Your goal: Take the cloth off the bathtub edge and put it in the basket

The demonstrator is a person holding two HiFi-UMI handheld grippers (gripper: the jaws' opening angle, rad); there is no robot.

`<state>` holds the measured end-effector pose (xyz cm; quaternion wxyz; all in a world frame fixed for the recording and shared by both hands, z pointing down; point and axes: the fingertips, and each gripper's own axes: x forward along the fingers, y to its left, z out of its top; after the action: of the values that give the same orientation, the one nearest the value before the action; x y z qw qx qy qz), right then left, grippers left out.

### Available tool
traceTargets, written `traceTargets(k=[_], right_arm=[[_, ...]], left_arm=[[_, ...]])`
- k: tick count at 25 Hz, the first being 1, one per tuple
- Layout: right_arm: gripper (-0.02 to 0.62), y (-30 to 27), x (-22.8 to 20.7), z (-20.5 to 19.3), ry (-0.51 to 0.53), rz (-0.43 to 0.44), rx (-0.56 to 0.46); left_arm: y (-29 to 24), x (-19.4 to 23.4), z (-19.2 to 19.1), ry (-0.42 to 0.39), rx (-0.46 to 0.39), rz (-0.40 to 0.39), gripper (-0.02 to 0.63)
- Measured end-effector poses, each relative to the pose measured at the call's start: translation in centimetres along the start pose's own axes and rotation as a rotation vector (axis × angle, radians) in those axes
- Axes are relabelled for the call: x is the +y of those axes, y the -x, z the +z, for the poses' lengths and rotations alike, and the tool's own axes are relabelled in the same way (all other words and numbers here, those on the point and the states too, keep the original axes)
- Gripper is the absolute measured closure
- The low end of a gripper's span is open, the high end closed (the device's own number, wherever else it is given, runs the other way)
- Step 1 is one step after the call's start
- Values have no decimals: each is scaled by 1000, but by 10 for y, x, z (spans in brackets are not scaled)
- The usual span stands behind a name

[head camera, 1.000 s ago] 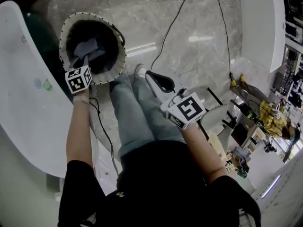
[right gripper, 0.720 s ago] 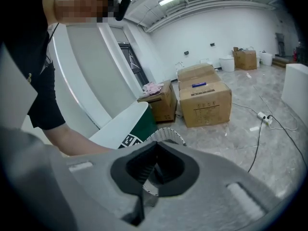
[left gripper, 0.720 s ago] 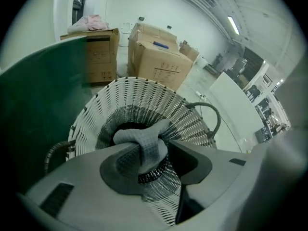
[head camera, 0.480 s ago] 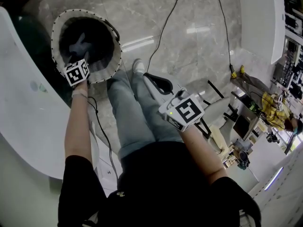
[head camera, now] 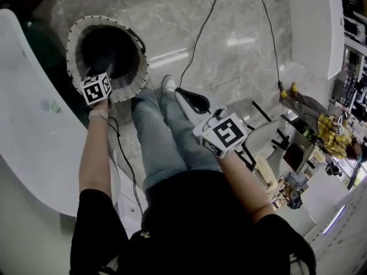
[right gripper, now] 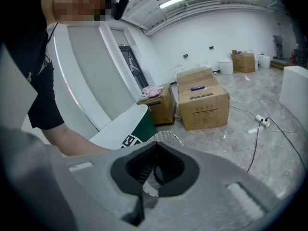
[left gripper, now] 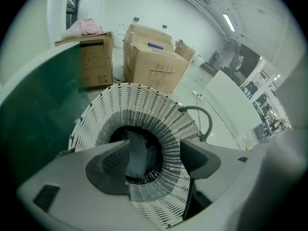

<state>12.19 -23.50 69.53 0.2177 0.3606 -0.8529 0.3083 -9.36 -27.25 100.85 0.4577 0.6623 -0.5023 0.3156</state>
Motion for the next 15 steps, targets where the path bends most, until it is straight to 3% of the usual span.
traceTargets(k=[5, 11, 13, 15], right_arm=[[600, 17, 11, 20, 18, 10, -23], [598, 42, 28, 54, 37, 32, -63], [600, 51, 34, 66, 42, 43, -75], [600, 60, 41, 79, 54, 59, -87]], left_arm=[[35, -23, 26, -17, -58, -28, 312], [98, -61, 57, -80, -151, -45, 465], [124, -75, 70, -91, -190, -53, 547], [152, -93, 85, -86, -226, -94, 591]])
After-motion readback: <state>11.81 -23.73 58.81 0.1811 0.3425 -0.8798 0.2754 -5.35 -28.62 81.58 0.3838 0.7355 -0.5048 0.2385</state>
